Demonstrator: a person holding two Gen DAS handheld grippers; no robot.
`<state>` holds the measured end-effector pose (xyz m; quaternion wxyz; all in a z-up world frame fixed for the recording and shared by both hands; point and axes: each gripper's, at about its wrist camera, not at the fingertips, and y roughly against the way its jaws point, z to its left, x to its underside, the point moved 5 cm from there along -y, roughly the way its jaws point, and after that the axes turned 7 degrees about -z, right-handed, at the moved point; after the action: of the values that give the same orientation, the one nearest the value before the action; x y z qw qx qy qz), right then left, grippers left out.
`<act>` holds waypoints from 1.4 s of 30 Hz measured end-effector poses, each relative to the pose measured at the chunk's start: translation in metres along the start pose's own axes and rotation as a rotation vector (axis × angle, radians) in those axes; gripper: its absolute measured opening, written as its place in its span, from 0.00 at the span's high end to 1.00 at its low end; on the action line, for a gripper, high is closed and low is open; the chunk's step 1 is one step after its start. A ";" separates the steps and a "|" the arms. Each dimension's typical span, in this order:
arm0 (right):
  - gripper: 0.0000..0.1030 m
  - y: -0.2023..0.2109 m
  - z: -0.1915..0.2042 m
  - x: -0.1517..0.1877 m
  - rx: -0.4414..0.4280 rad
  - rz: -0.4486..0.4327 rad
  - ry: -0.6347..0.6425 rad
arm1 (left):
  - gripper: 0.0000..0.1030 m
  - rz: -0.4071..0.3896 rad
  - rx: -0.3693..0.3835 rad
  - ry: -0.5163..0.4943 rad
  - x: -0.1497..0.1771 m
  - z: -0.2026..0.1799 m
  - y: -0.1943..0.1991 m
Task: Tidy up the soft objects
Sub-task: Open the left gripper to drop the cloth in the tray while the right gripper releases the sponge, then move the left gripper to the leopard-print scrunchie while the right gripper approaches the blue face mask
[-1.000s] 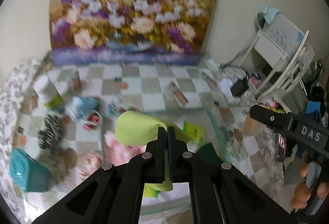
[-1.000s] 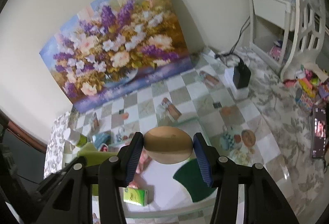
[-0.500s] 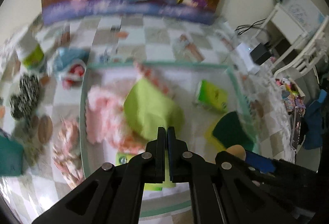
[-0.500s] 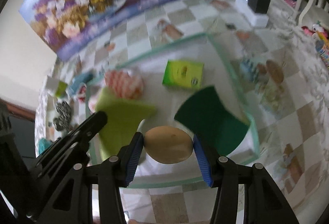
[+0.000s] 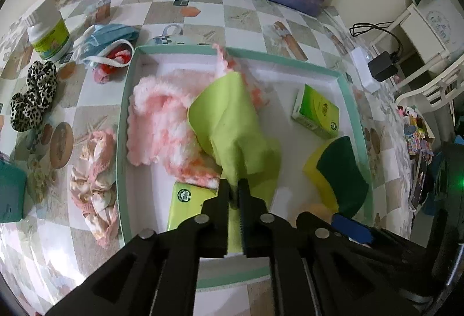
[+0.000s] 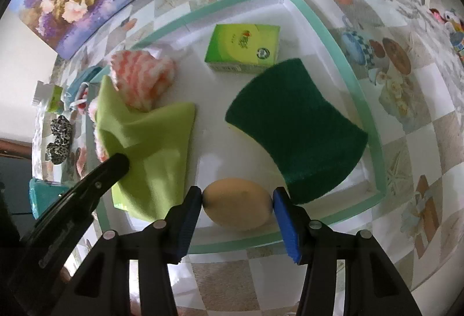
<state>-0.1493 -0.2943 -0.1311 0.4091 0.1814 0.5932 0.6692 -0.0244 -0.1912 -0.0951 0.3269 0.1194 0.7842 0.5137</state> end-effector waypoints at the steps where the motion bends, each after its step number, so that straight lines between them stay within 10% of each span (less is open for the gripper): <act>1: 0.39 0.001 -0.001 0.000 0.007 -0.001 -0.002 | 0.86 0.002 -0.005 0.000 0.000 0.000 0.001; 26: 0.34 0.073 0.023 -0.033 0.123 -0.220 0.098 | 0.46 -0.123 -0.131 0.050 -0.029 0.029 0.065; 33: 0.10 0.069 0.017 -0.034 0.156 -0.218 0.078 | 0.14 -0.134 -0.174 0.044 -0.030 0.034 0.062; 42: 0.00 0.070 0.003 -0.037 0.176 -0.236 0.017 | 0.11 -0.128 -0.170 0.073 -0.030 0.041 0.057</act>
<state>-0.1477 -0.3177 -0.0555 0.4623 0.1399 0.6703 0.5635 0.0159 -0.1522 -0.0430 0.3392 0.0224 0.7553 0.5603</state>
